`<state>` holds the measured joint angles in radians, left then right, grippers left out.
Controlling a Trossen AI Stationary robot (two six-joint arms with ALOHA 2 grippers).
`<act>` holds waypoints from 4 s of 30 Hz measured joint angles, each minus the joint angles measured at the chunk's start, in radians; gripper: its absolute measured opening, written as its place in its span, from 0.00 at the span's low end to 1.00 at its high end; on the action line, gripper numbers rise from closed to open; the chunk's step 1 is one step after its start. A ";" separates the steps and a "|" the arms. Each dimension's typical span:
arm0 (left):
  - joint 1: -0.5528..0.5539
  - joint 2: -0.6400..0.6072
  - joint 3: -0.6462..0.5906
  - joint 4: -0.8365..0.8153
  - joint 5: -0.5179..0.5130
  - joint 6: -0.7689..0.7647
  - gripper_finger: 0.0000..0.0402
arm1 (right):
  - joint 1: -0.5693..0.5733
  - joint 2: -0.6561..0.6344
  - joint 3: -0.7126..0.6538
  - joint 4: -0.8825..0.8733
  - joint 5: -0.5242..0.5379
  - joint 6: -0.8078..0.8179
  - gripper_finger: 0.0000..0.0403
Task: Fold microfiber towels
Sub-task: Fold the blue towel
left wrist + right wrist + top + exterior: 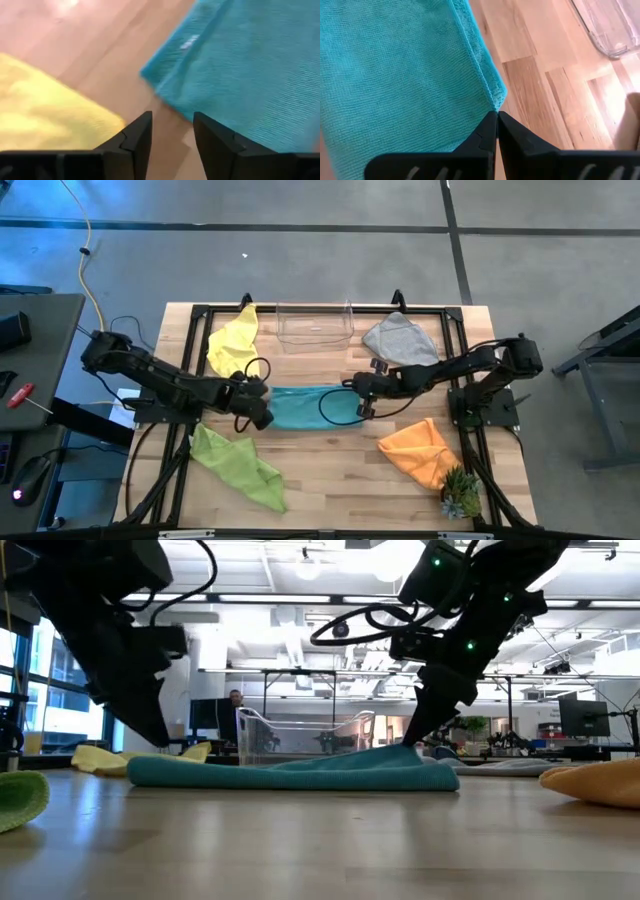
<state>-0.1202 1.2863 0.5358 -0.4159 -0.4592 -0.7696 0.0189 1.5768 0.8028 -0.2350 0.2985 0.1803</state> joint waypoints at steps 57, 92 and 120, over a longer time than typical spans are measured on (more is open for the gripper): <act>0.355 0.134 0.001 0.172 0.422 0.425 0.03 | 0.002 0.001 0.000 -0.014 -0.022 -0.005 0.00; 0.329 0.085 0.011 0.114 0.447 0.546 0.21 | 0.001 0.001 0.000 -0.015 -0.021 -0.006 0.00; 0.338 0.097 0.011 0.141 0.424 0.546 0.01 | 0.001 0.001 0.000 -0.015 -0.021 -0.024 0.00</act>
<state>0.2176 1.3837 0.5468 -0.2753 -0.0349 -0.2240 0.0203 1.5776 0.8028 -0.2500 0.2771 0.1558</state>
